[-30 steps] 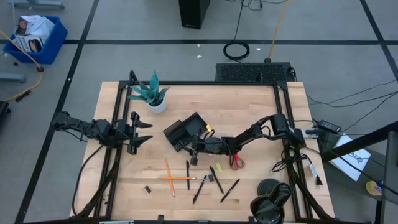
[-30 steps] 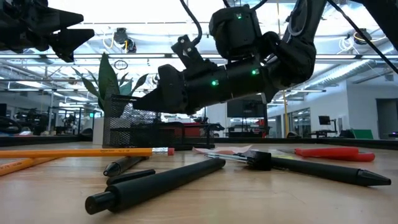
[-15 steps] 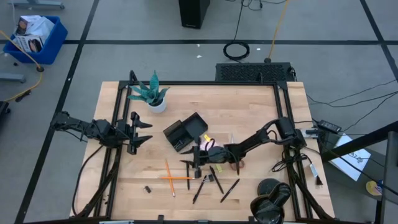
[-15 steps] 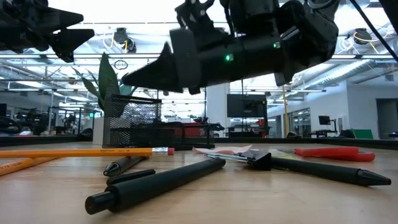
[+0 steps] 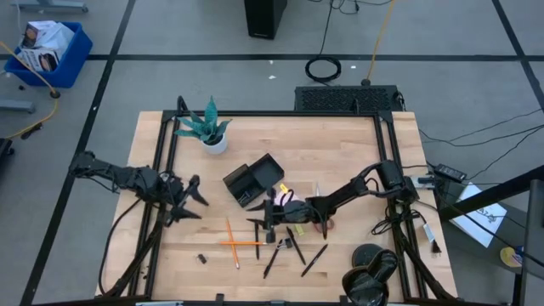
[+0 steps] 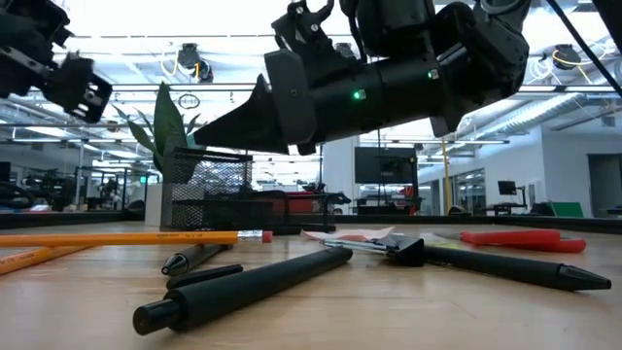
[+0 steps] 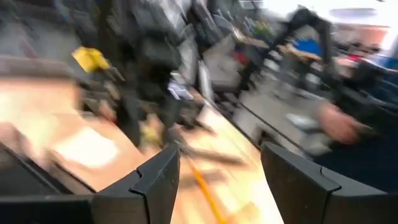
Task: Pick and place office supplies into organizer
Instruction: Put the black binder clip into the black desk organizer
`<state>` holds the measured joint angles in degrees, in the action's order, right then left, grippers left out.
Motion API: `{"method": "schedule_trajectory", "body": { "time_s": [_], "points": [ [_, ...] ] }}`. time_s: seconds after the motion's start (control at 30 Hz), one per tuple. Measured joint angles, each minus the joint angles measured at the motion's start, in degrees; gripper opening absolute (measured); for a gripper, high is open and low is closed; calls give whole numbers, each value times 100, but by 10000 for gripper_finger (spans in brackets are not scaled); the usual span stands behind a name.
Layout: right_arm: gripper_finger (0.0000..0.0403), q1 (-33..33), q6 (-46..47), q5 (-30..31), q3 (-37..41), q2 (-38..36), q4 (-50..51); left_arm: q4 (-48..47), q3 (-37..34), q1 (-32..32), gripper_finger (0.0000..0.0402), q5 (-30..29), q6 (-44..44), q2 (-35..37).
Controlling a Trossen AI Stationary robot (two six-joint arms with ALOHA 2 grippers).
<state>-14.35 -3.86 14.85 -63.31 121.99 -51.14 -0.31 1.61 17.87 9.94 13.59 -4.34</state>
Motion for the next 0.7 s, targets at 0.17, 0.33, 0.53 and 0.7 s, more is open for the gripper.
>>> {"method": "schedule_trajectory", "body": {
  "time_s": [0.17, 0.33, 0.53, 0.7],
  "points": [
    [128, -2, 18, 2, 0, 0, 97, 116, -25, 429, 230, 59, 263, -554],
    [128, 6, -6, 7, 0, 0, 108, 452, -27, 866, 230, -320, 320, -1110],
    [128, 4, 16, 5, 0, 0, 158, 528, -29, 1505, 230, -1200, 201, -1693],
    [128, 4, 18, 4, 0, 0, 306, 1070, -29, 2151, 230, -2038, 284, -2175]
  ]
}}
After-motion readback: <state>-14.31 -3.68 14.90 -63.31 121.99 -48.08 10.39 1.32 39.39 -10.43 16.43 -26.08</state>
